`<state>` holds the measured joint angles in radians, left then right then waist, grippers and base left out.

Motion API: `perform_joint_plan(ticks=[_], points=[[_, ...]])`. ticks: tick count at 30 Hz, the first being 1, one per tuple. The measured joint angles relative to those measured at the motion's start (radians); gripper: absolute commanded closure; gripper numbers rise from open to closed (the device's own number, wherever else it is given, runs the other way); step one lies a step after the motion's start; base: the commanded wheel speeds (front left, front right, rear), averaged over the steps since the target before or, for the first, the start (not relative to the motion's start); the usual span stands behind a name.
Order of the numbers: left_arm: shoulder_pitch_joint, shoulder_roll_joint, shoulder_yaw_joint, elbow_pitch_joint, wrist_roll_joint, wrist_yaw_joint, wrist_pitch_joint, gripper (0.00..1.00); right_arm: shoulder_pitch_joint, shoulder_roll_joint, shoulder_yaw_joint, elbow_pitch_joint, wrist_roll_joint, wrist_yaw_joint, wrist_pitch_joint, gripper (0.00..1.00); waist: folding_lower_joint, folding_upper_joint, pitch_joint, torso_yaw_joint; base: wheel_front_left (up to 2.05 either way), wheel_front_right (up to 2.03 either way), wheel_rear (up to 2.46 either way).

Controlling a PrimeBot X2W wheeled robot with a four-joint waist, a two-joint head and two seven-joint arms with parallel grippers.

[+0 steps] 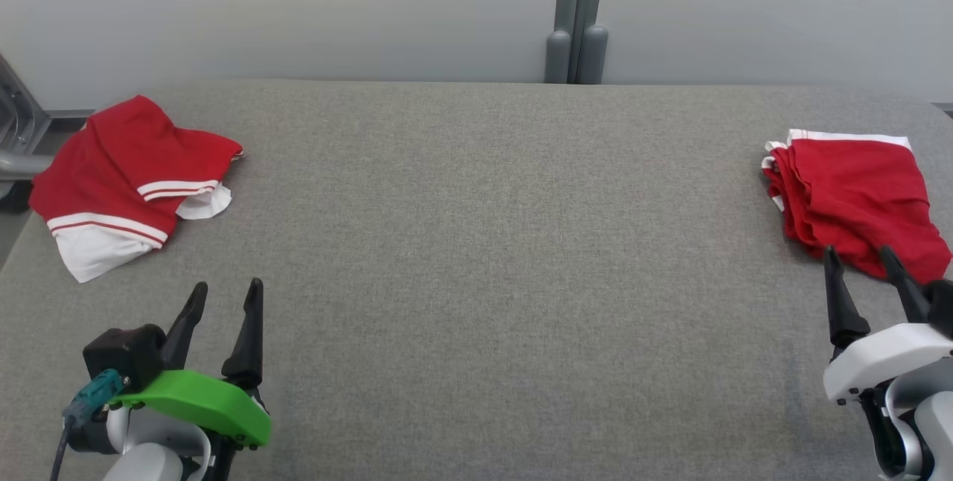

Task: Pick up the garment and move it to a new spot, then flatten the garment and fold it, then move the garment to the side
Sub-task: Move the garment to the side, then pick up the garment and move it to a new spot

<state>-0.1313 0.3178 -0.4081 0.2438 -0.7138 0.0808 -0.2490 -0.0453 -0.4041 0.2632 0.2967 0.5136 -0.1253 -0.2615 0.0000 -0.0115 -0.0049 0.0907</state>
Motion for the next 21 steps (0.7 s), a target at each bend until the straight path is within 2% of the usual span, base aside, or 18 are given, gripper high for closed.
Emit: perform_joint_plan(ticks=[10,17,20,21], points=[[0.019,-0.03,0.017,0.0,0.043,-0.025,0.0,0.0,0.069,0.045,-0.066,-0.037,-0.09,0.0,0.0,0.0,0.0,0.0,-0.006,0.005,0.0,0.0,0.0],[0.019,-0.061,0.025,-0.001,0.069,-0.029,0.0,0.0,0.089,0.062,-0.014,-0.086,-0.146,0.002,0.0,0.0,0.0,0.0,-0.007,0.05,0.0,0.0,0.0],[0.024,-0.073,0.064,-0.006,0.072,-0.024,0.0,0.0,0.085,0.069,0.034,-0.091,-0.167,0.024,0.0,0.0,0.0,0.0,-0.009,0.081,0.0,0.0,0.0],[0.04,-0.076,0.092,-0.017,0.081,-0.017,0.0,0.0,0.07,0.082,0.068,-0.091,-0.183,0.046,0.0,0.0,0.0,0.0,-0.011,0.104,0.0,0.0,0.0]])
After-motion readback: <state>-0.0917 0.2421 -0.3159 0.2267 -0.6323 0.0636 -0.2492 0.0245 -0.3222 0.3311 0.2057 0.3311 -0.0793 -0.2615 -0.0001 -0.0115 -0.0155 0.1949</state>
